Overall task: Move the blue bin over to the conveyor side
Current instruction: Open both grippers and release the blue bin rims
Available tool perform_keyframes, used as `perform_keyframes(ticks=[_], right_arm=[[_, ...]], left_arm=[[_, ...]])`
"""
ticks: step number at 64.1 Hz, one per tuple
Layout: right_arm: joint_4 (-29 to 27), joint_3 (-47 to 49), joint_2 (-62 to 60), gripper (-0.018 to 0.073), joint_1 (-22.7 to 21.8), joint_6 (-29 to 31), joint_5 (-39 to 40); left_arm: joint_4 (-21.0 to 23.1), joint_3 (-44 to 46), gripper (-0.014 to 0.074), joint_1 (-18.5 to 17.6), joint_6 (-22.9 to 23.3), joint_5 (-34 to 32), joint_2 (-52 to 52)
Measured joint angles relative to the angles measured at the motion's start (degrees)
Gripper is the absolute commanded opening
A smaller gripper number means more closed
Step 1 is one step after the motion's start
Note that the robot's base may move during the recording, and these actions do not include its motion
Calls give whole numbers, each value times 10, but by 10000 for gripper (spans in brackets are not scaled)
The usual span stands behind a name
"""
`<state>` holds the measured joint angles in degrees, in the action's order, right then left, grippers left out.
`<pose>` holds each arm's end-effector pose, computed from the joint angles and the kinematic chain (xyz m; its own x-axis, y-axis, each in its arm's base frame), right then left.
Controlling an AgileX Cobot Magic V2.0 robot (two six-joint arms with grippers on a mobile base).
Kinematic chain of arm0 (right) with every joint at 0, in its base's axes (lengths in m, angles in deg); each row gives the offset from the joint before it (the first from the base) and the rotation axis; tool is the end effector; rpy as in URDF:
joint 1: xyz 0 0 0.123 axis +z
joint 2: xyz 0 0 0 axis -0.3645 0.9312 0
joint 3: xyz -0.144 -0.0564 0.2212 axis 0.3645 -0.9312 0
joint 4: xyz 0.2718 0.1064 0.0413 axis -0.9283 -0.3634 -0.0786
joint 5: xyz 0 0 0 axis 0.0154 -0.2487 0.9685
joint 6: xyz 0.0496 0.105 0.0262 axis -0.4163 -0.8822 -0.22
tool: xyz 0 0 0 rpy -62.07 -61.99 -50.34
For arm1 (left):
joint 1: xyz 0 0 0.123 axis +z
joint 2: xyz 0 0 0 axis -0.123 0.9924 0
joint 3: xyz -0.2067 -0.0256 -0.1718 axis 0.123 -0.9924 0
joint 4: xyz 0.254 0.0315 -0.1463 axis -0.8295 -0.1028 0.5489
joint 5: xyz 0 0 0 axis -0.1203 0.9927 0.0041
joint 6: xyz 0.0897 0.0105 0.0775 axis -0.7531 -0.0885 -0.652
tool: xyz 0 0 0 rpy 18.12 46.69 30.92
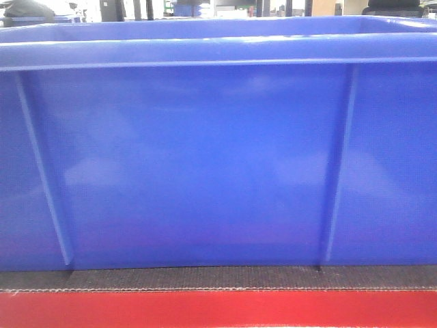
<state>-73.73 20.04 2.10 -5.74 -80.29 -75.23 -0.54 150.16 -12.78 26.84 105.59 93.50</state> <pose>0.2280 0.0609 0.4599 -0.1800 0.0652 -0.9815 -0.2286 0.9677 0.1063 0.2209 -0.0212 0.4576 -0.1566 -0.1607 -0.9745 0.0658 0.9828 -0.1727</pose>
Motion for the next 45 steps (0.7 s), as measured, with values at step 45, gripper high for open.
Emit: perform_keyframes(ticks=[45], right_arm=[[0, -435, -400, -89, 0, 14, 167]], left_arm=[[-21, -411, 13, 0, -1, -152, -349]])
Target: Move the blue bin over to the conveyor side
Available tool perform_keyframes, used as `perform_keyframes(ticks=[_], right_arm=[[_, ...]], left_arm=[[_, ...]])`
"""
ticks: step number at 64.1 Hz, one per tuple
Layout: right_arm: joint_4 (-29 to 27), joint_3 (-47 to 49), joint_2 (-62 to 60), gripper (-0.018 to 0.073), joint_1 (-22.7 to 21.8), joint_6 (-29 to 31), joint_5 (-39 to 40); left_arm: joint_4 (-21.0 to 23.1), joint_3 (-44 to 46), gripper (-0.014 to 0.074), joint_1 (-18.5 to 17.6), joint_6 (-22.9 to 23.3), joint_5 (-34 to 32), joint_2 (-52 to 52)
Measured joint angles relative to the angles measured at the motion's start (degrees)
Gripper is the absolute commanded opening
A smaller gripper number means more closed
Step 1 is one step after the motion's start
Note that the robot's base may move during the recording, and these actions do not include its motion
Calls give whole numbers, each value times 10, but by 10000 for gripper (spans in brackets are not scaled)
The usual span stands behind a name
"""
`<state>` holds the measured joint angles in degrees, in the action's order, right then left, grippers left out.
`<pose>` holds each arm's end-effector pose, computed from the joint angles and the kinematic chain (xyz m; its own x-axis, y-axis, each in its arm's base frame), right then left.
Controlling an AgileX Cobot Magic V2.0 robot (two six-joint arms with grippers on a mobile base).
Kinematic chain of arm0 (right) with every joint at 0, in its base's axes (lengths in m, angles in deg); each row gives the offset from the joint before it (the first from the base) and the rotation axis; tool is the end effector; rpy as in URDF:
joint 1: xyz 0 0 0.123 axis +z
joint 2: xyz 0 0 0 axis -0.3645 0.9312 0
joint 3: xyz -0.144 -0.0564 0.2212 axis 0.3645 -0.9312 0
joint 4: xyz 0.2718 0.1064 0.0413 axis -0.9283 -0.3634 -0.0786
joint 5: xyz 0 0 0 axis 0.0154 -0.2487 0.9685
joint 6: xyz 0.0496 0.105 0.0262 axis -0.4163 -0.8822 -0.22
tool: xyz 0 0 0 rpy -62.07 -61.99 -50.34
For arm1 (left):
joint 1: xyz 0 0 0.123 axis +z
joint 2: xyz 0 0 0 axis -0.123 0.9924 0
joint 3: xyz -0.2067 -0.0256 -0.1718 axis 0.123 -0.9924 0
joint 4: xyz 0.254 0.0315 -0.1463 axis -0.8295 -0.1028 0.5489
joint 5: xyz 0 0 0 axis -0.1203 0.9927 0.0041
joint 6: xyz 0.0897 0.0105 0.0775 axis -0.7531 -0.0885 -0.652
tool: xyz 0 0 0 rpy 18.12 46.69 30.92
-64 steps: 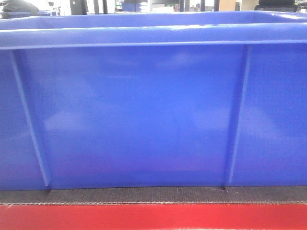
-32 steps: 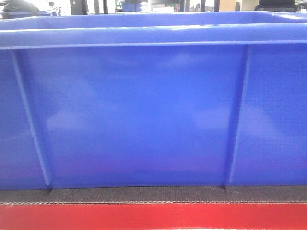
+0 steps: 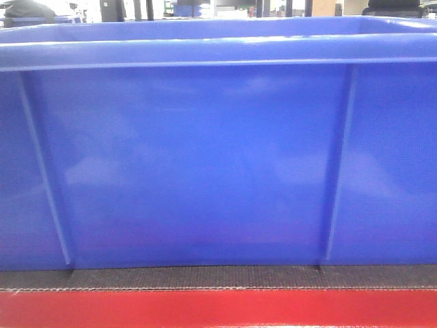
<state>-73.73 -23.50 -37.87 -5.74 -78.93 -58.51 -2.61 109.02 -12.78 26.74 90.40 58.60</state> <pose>0.1288 0.0346 0.3233 0.0451 0.0985 -0.9941 -0.2631 0.9612 0.0833 0.1391 -0.0122 0.3167 0.0007 -0.1388 -0.9903 0.0864 0.9866 -0.1382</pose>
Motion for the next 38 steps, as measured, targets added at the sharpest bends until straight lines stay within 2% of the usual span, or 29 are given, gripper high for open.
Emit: perform_keyframes(ticks=[15, 38], right_arm=[[0, -7, -49, -89, 0, 1, -3], [0, -7, -51, -89, 0, 1, -3]], left_arm=[[0, -6, 13, 0, 0, 0, -53], [0, -6, 13, 0, 0, -1, -56]])
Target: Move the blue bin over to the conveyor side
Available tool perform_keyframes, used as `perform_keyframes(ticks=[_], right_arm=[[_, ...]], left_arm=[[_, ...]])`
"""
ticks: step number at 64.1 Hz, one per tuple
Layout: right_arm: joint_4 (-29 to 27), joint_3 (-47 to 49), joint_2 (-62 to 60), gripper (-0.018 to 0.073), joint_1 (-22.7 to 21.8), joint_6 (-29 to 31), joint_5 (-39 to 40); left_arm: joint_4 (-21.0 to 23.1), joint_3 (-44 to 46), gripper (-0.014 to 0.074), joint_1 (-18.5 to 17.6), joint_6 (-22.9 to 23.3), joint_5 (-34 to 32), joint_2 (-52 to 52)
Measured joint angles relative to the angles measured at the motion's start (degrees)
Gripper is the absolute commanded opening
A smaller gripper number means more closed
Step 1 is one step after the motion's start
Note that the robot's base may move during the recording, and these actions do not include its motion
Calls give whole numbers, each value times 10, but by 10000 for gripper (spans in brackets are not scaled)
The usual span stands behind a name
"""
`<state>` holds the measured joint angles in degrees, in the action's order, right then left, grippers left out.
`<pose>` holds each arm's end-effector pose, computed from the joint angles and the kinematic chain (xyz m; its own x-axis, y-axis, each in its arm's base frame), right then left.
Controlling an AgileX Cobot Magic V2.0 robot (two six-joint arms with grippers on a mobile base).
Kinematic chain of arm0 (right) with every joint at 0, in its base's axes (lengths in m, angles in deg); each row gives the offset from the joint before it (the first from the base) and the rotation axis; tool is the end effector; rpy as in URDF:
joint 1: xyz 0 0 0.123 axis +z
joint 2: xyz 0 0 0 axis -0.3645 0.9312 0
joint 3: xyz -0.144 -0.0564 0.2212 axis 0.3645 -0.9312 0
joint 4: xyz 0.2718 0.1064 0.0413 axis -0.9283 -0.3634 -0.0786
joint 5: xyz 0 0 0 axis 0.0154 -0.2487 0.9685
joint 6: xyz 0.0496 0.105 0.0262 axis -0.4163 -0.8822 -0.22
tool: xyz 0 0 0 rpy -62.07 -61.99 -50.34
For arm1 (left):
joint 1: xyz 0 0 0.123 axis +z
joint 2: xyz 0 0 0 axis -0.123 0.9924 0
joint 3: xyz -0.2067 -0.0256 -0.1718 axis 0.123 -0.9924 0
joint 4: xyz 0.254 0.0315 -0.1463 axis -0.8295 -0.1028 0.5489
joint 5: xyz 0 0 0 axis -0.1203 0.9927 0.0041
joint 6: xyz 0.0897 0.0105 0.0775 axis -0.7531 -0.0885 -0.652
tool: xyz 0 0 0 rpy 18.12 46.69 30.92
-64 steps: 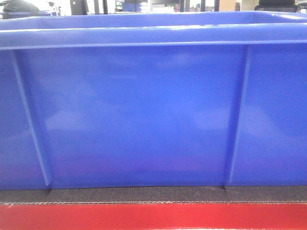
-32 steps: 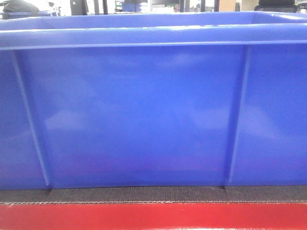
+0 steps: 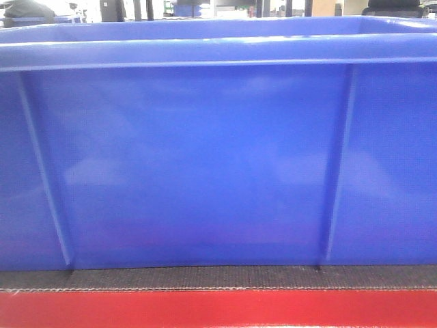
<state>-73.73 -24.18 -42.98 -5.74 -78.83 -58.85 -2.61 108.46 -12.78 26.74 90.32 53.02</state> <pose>0.1130 0.0301 0.3292 0.1137 0.1159 -0.9867 -0.2684 0.9598 0.0819 0.1211 -0.0104 0.3258 0.0882 -0.1476 -0.9851 0.0987 0.9854 -0.1388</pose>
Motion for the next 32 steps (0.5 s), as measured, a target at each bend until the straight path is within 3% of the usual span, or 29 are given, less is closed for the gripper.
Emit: perform_keyframes(ticks=[16, 32], right_arm=[[-31, -23, -12, -89, -3, 0, 17], [-17, -113, -34, -89, -95, 40, 34]], left_arm=[[0, 0, 13, 0, 0, 0, 0], [-1, 0, 13, 0, 0, 0, -1]])
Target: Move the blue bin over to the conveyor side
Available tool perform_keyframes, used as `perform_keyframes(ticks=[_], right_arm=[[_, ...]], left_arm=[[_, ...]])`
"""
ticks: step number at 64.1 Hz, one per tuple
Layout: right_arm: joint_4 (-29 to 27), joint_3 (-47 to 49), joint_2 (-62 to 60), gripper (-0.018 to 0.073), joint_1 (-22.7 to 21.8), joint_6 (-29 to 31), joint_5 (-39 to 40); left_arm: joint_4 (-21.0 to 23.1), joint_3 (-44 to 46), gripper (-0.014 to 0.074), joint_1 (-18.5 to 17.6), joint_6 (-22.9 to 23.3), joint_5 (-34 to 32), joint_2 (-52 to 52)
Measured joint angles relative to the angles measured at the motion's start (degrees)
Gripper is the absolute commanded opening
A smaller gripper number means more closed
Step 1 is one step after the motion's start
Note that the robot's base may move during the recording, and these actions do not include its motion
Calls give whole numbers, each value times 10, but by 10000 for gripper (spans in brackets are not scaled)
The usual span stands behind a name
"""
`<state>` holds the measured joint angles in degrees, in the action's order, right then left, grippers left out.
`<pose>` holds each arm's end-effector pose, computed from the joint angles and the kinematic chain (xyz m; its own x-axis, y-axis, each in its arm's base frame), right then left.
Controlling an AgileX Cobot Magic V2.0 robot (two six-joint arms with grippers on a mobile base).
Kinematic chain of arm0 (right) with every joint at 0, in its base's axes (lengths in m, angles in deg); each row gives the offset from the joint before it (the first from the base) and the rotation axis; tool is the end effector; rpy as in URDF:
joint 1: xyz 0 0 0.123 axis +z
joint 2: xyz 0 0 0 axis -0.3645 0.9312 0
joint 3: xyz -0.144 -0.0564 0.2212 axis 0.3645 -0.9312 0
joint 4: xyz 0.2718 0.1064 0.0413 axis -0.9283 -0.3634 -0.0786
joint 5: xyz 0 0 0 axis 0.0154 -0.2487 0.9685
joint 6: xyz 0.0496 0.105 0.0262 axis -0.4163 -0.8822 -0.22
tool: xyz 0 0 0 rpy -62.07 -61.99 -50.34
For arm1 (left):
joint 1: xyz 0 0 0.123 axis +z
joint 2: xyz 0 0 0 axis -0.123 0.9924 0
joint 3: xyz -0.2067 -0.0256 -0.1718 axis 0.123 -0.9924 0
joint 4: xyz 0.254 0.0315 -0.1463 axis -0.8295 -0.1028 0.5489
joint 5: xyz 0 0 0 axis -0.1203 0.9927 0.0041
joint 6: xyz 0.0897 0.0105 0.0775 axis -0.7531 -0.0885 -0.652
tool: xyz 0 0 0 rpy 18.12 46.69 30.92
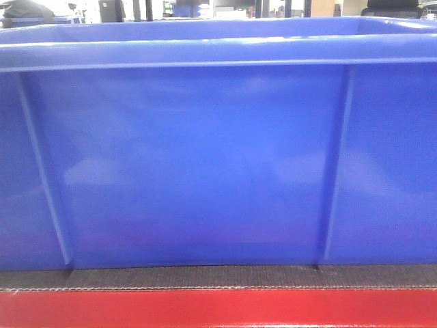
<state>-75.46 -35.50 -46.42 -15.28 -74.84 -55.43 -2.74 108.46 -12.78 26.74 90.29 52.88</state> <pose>0.1300 0.0135 0.2667 0.0580 0.0468 -0.9972 -0.1057 0.9936 0.0405 0.1206 -0.0103 0.3262 0.0915 -0.1457 -0.9851 0.0983 0.9857 -0.1367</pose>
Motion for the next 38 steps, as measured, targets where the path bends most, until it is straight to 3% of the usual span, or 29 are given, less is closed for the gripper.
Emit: perform_keyframes(ticks=[10, 20, 38], right_arm=[[-3, -54, 0, -89, -33, 22, 59], [-8, -105, 0, -89, -36, 24, 95], [-8, -108, 0, -89, -36, 26, 122]], left_arm=[[0, 0, 13, 0, 0, 0, 0], [0, 0, 13, 0, 0, 0, 0], [0, 0, 13, 0, 0, 0, 0]])
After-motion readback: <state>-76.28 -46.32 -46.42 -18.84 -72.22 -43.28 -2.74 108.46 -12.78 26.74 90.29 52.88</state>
